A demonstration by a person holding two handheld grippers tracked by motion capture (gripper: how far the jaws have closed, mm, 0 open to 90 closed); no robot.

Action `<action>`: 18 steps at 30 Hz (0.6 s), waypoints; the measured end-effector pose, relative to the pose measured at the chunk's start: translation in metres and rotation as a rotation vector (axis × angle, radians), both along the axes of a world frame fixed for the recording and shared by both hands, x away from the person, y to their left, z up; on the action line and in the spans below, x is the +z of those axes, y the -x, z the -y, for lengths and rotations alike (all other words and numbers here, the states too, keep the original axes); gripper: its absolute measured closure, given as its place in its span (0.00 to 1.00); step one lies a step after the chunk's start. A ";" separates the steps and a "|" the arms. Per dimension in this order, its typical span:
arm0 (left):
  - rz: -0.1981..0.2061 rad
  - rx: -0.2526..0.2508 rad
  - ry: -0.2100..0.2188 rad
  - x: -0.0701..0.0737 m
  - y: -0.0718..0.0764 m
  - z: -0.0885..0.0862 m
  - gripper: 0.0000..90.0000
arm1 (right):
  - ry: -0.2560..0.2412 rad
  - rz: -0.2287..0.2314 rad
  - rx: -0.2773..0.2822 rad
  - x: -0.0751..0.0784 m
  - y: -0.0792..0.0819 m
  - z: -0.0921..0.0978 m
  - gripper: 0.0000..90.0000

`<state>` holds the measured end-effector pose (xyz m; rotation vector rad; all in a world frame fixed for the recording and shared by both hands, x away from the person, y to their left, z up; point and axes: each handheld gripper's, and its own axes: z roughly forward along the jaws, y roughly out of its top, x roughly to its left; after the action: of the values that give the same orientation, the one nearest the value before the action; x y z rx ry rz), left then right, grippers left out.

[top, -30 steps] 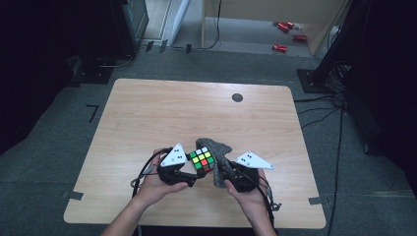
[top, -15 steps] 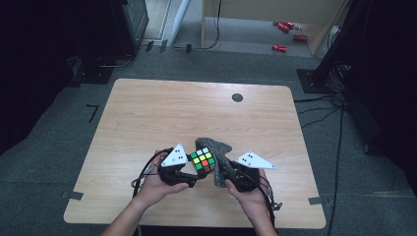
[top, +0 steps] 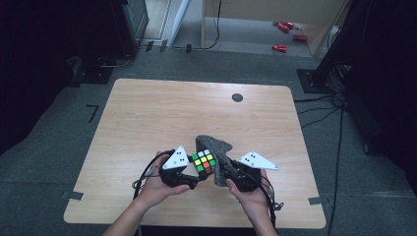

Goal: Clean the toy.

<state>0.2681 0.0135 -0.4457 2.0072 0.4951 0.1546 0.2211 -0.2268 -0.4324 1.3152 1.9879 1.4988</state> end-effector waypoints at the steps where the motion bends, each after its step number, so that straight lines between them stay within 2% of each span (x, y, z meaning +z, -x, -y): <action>1: -0.007 0.012 0.017 0.001 -0.002 -0.003 0.39 | 0.004 -0.003 0.002 -0.001 0.000 -0.001 0.86; 3: -0.021 0.078 0.086 0.005 -0.006 -0.013 0.39 | 0.004 -0.005 0.013 -0.003 0.000 -0.003 0.86; 4: -0.021 0.078 0.086 0.005 -0.006 -0.013 0.39 | 0.004 -0.005 0.013 -0.003 0.000 -0.003 0.86; 5: -0.041 0.126 0.156 0.008 -0.010 -0.022 0.39 | -0.010 0.004 0.026 -0.007 0.000 -0.005 0.85; 6: -0.054 0.140 0.183 0.007 -0.011 -0.024 0.39 | -0.023 0.007 0.033 -0.009 0.000 -0.007 0.85; 8: -0.062 0.151 0.192 0.006 -0.011 -0.025 0.39 | -0.044 0.028 0.057 -0.012 0.001 -0.011 0.85; 12: -0.086 0.167 0.198 0.004 -0.012 -0.023 0.39 | -0.018 0.049 0.060 -0.015 0.002 -0.018 0.85; 13: -0.094 0.184 0.213 0.004 -0.012 -0.024 0.39 | -0.022 0.053 0.066 -0.017 0.004 -0.020 0.86; 16: -0.104 0.192 0.228 0.004 -0.013 -0.025 0.39 | -0.019 0.050 0.112 -0.020 0.006 -0.027 0.86; 18: -0.114 0.189 0.233 0.003 -0.014 -0.025 0.39 | 0.007 0.057 0.151 -0.022 0.008 -0.036 0.86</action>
<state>0.2817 0.0381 -0.4422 1.7465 0.7423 0.0936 0.2128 -0.1904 -0.4544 1.1293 2.0941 1.5756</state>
